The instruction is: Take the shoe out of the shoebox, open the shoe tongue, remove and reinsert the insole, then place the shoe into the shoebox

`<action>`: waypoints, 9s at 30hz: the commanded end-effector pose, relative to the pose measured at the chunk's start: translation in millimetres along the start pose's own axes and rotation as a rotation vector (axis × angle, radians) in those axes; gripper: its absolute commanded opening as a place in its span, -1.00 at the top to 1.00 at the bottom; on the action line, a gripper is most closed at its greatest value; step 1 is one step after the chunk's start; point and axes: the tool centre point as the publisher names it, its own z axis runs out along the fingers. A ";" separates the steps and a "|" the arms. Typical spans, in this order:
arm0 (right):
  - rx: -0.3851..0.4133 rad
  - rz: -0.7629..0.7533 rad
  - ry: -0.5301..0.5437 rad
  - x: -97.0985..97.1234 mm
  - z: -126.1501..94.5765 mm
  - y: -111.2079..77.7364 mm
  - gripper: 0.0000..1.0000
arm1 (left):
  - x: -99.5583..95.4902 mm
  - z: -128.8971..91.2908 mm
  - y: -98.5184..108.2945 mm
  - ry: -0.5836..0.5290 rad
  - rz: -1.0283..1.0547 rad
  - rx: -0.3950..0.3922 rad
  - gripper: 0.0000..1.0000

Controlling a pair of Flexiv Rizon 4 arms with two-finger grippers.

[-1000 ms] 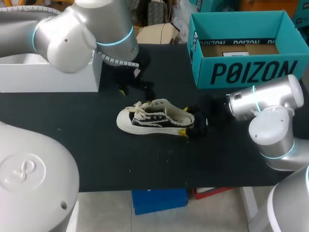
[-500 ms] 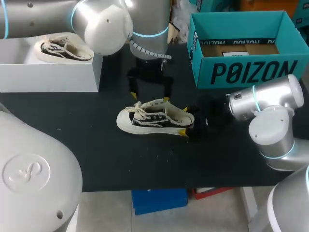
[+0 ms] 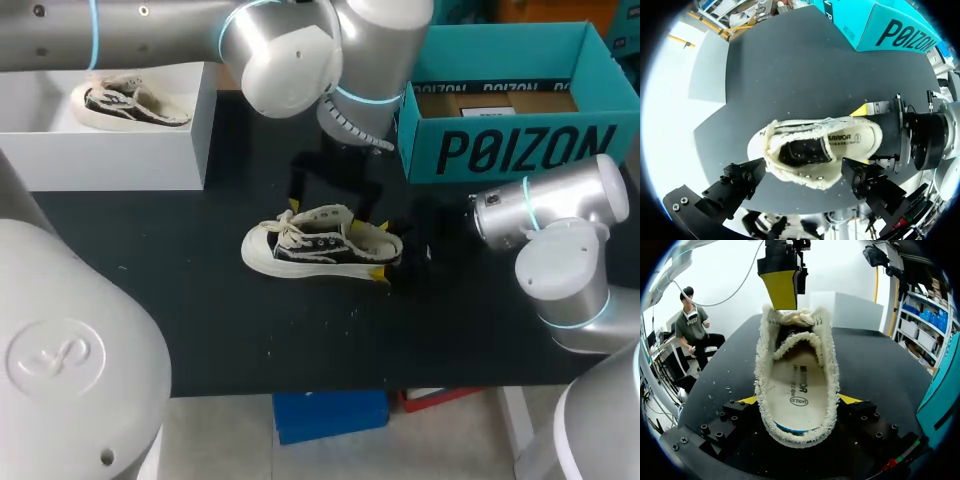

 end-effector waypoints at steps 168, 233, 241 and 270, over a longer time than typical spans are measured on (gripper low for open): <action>0.000 0.001 -0.001 -1.0 3.3 -1.1 1.00 | -138.0 38.6 55.5 -0.224 -0.289 -0.034 -1.00; 0.000 0.001 -0.001 -1.0 3.3 -1.1 1.00 | -2.6 -37.3 0.1 0.341 1.391 0.191 1.00; 0.000 0.001 -0.001 -1.0 3.3 -1.1 1.00 | -2.4 -18.8 1.1 0.442 1.409 0.228 1.00; 0.000 0.001 -0.001 -1.0 3.3 -1.1 1.00 | -4.9 -4.1 -25.4 0.571 1.456 0.118 1.00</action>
